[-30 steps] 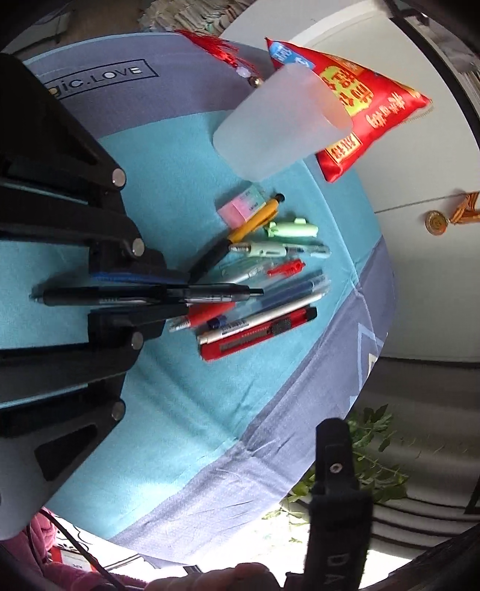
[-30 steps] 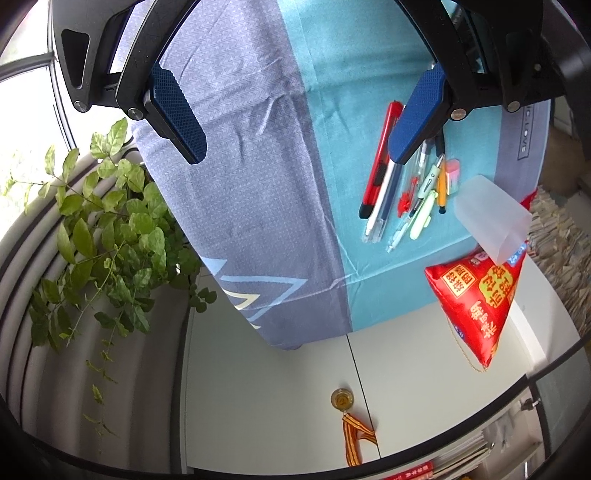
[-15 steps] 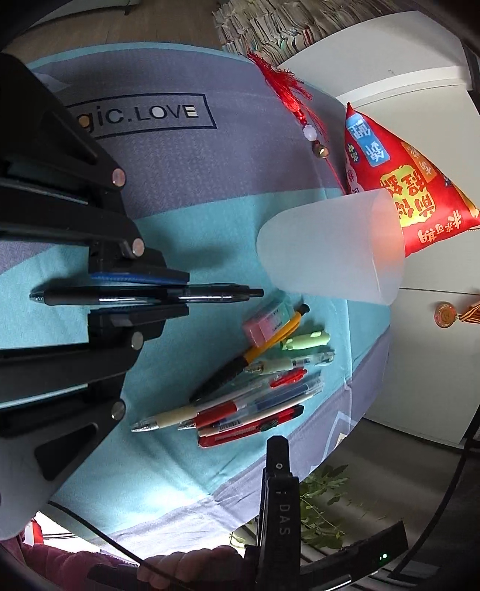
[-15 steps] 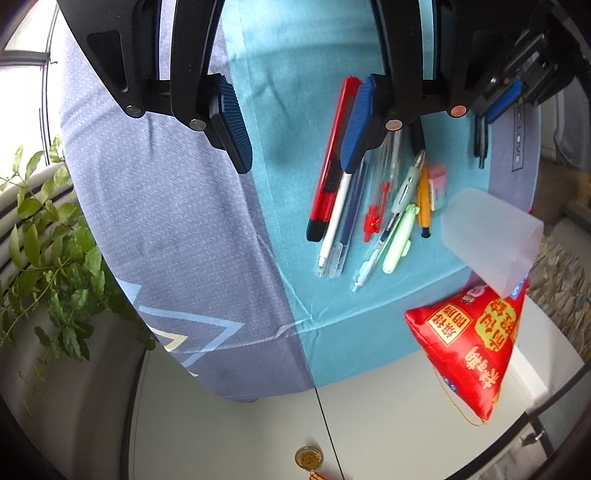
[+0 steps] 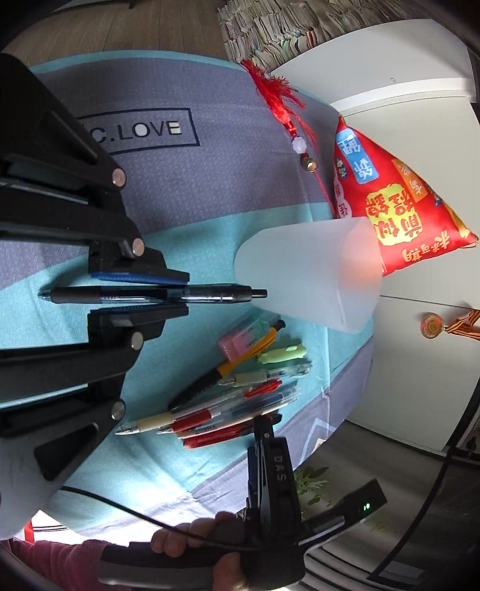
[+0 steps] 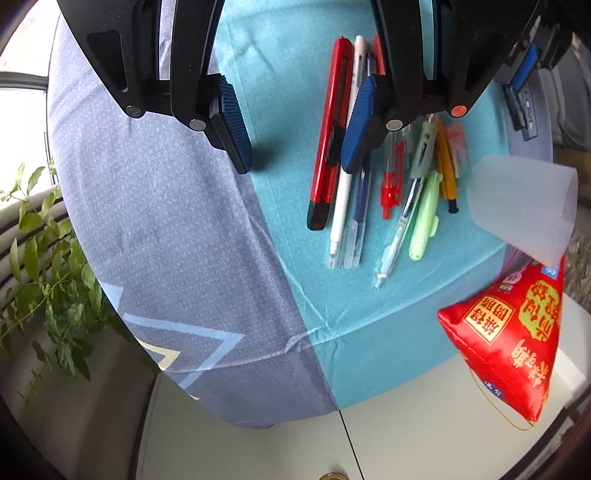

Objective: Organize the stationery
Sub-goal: 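Grasp the red box cutter with the right gripper while the left lifts the black pen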

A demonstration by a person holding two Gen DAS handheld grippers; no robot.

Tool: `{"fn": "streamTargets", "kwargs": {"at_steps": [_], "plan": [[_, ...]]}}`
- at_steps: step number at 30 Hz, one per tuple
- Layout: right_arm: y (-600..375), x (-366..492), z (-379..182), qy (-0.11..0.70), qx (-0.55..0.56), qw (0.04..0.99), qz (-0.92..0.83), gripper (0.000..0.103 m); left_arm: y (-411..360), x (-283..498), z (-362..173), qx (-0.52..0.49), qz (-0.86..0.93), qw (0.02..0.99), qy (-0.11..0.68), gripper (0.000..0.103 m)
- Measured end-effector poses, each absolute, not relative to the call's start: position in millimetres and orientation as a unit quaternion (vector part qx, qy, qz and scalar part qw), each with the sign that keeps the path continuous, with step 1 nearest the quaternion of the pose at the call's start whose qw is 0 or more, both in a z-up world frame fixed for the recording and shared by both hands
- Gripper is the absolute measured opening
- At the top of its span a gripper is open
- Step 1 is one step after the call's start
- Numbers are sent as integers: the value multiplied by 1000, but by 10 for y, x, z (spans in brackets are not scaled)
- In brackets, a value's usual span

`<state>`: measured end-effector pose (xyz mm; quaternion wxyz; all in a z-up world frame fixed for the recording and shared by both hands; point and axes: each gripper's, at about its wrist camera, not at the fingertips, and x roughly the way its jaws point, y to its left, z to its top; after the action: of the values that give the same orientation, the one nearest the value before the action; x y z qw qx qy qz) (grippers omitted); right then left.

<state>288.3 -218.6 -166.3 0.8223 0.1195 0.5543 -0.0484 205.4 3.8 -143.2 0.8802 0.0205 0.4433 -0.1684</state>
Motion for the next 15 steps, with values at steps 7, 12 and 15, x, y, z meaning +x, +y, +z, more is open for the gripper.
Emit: {"fn": "streamTargets", "kwargs": {"at_steps": [7, 12, 15], "plan": [[-2093, 3075, -1650, 563, 104, 819, -29, 21, 89, 2067, -1368, 15, -164, 882, 441, 8], [-2050, 2980, -1520, 547, 99, 831, -17, 14, 153, 2043, -1265, 8, -164, 888, 429, 8], [-2070, 2832, -1333, 520, 93, 849, -8, 14, 190, 2030, -1158, 0, -165, 894, 418, 8]]}}
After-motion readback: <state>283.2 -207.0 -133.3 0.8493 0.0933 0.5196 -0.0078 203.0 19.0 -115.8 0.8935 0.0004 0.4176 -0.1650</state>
